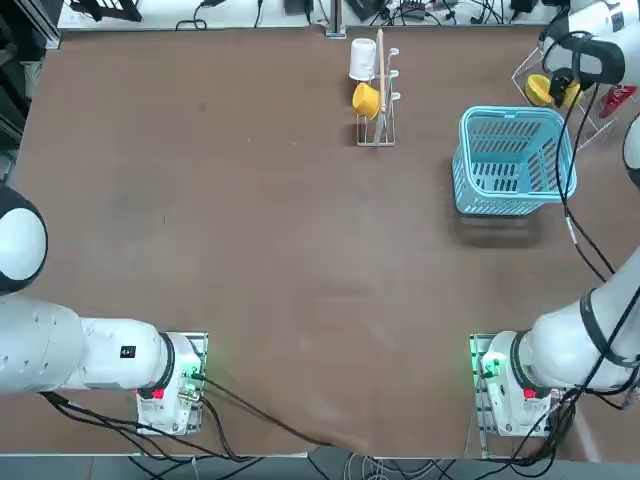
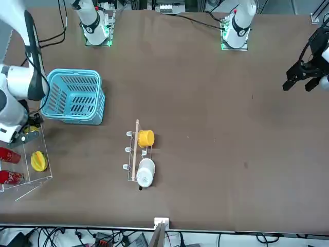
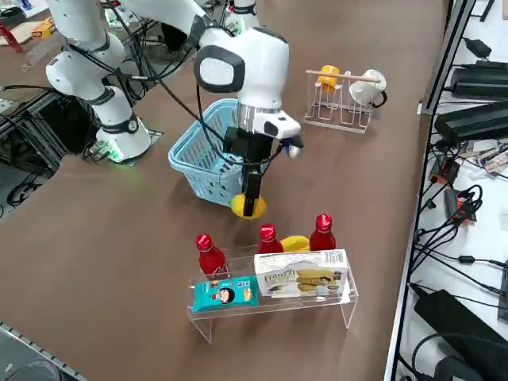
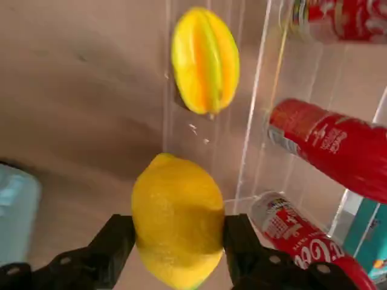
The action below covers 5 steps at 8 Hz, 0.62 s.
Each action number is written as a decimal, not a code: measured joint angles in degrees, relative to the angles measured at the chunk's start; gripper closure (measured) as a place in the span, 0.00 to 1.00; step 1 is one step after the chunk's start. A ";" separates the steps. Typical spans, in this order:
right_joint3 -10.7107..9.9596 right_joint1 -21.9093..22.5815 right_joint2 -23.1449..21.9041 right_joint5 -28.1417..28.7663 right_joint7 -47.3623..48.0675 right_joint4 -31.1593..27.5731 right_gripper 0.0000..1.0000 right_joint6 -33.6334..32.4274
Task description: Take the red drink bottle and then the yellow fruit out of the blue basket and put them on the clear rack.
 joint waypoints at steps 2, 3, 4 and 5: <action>-0.01 -1.25 4.04 -3.01 0.00 1.10 0.15 1.67; 0.00 -1.41 6.07 -3.54 0.00 1.34 0.15 2.36; -0.01 -1.60 7.69 -4.28 0.00 1.64 0.17 2.67; -0.03 -1.77 8.63 -5.08 0.01 1.96 0.17 2.79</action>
